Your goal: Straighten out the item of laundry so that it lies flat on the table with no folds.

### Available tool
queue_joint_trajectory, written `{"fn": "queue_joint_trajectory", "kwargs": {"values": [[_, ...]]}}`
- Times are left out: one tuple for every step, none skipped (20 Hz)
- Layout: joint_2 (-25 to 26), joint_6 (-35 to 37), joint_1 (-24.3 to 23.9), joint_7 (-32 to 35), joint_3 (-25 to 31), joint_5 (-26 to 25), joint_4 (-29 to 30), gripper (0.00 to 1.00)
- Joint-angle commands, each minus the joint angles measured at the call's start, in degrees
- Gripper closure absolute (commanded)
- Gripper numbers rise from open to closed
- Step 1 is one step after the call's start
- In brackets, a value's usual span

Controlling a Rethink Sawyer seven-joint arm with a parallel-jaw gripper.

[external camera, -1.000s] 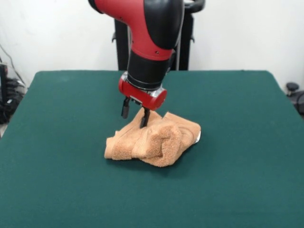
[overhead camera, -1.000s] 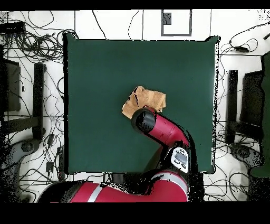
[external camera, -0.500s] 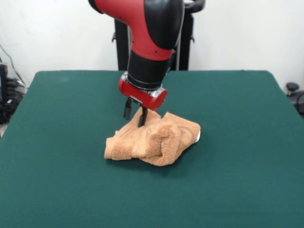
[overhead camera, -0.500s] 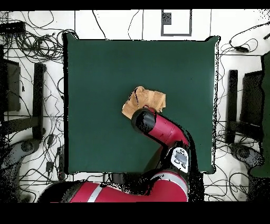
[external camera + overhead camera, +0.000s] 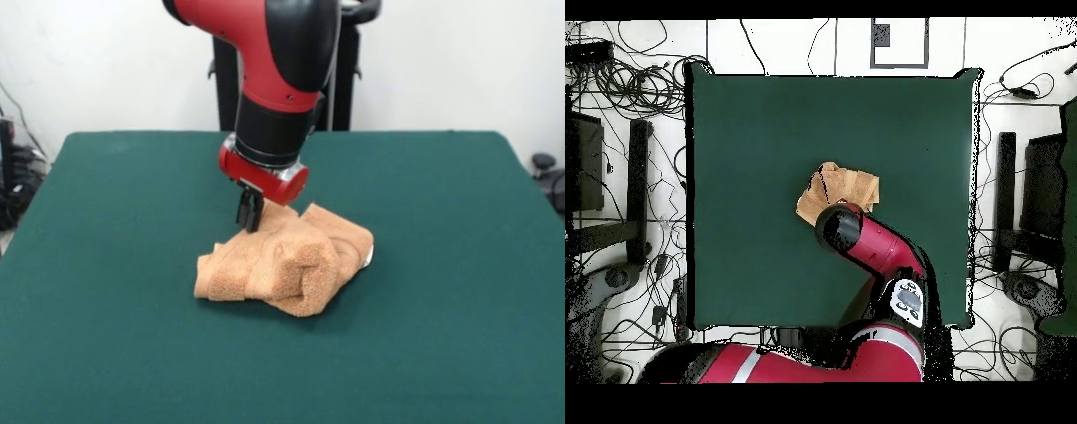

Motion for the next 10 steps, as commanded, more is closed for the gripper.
{"fn": "queue_joint_trajectory", "kwargs": {"values": [[0.59,-2.02,0.58,8.49,6.25,-1.51,0.81,1.0],[0.5,-1.99,0.56,8.48,6.3,-1.51,0.87,1.0],[0.36,-1.83,0.55,8.43,6.31,-1.51,0.9,1.0],[0.22,-1.66,0.54,8.39,6.31,-1.52,0.94,1.0],[-0.05,-1.45,0.38,8.2,6.45,-1.6,1.03,1.0],[-0.4,-1.17,0.32,8.04,6.51,-1.68,1.21,1.0],[-0.62,-1.03,0.31,7.99,6.47,-1.72,1.31,1.0],[-0.84,-0.89,0.31,7.94,6.44,-1.75,1.41,1.0],[-0.82,-1.05,0.32,7.95,6.4,-1.78,1.35,1.0],[-0.73,-1.18,0.37,7.98,6.42,-1.78,1.28,1.0]]}}
